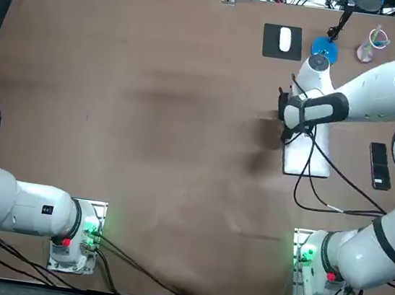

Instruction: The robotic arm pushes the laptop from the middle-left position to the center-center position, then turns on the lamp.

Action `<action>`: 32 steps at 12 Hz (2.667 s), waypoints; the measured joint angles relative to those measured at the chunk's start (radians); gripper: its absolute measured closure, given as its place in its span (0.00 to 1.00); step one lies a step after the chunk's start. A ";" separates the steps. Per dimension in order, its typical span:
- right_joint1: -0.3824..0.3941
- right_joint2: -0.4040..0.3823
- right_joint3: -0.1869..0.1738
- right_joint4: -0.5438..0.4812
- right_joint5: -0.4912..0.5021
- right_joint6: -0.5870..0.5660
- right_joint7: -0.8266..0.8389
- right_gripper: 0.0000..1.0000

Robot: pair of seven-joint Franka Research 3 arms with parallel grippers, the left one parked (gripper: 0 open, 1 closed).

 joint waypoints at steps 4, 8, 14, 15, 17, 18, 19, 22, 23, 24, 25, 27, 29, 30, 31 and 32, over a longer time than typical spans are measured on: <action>-0.006 -0.020 0.000 0.002 0.000 -0.002 -0.025 0.00; -0.005 -0.089 0.002 0.048 -0.001 -0.015 -0.239 0.00; -0.014 -0.100 0.000 0.236 -0.001 -0.195 -0.625 0.00; -0.018 -0.093 -0.003 0.281 -0.001 -0.231 -0.665 0.02; -0.024 -0.059 -0.008 0.381 -0.003 -0.288 -0.706 0.13; -0.028 -0.033 -0.009 0.433 -0.012 -0.310 -0.717 0.14; -0.031 -0.004 -0.010 0.481 -0.032 -0.323 -0.725 0.16; -0.047 0.094 -0.011 0.610 -0.124 -0.341 -0.731 0.40; -0.056 0.131 -0.012 0.650 -0.149 -0.342 -0.738 0.43; -0.069 0.167 -0.013 0.688 -0.167 -0.342 -0.754 0.53; -0.096 0.230 -0.015 0.753 -0.185 -0.342 -0.815 0.58; -0.125 0.270 -0.017 0.791 -0.188 -0.342 -0.899 0.85; -0.157 0.289 -0.019 0.805 -0.188 -0.342 -0.999 0.91; -0.172 0.295 -0.019 0.807 -0.188 -0.342 -1.041 0.94; -0.186 0.301 -0.020 0.810 -0.188 -0.342 -1.074 0.95; -0.199 0.308 -0.020 0.816 -0.188 -0.342 -1.093 0.96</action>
